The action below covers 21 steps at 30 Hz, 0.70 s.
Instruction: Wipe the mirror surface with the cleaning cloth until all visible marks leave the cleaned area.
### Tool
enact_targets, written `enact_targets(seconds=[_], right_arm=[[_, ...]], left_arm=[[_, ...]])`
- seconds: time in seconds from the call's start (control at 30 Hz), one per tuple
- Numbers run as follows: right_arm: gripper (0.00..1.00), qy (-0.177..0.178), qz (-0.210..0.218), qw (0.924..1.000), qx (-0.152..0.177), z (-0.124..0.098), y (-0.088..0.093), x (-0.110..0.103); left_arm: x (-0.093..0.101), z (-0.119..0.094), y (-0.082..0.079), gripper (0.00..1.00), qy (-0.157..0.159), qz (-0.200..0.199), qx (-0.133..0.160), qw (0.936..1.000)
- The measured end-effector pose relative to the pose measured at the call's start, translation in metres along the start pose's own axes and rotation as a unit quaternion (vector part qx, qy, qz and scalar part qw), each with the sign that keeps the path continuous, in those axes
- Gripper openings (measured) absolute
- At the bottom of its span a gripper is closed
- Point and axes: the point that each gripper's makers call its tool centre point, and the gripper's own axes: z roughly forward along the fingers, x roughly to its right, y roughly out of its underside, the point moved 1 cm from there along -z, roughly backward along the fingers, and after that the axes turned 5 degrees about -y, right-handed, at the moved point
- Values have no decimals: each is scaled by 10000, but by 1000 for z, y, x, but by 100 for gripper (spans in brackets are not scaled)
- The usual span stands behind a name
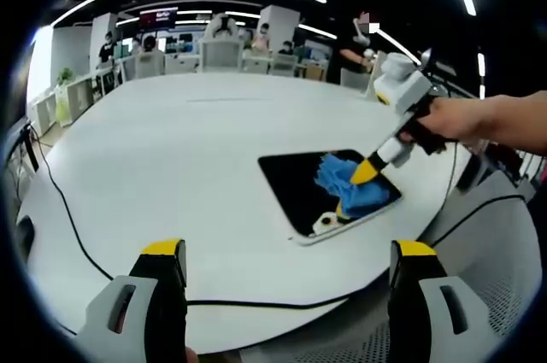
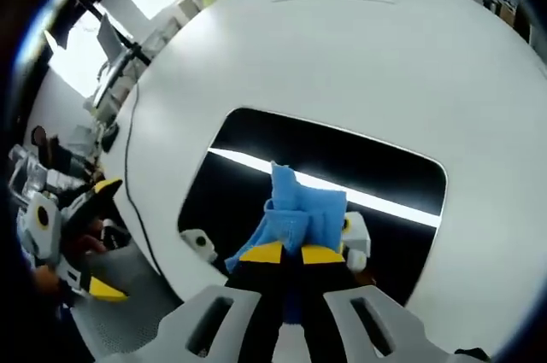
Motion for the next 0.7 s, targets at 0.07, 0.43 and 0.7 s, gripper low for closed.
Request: enact_targets(seconds=[0.07,0.43,0.7], right_arm=[[0,14,-9,10000,5,1,-6,3],[0,112,27,9999,53,6,-38,16],[0,229,-86,9997,59,12,-63,27]], left_arm=[[0,0,0,99,-3,5,13,10000],[1,1,1,99,45,-55,-39,10000],[3,2,1,99,136,-65,-34,9999]])
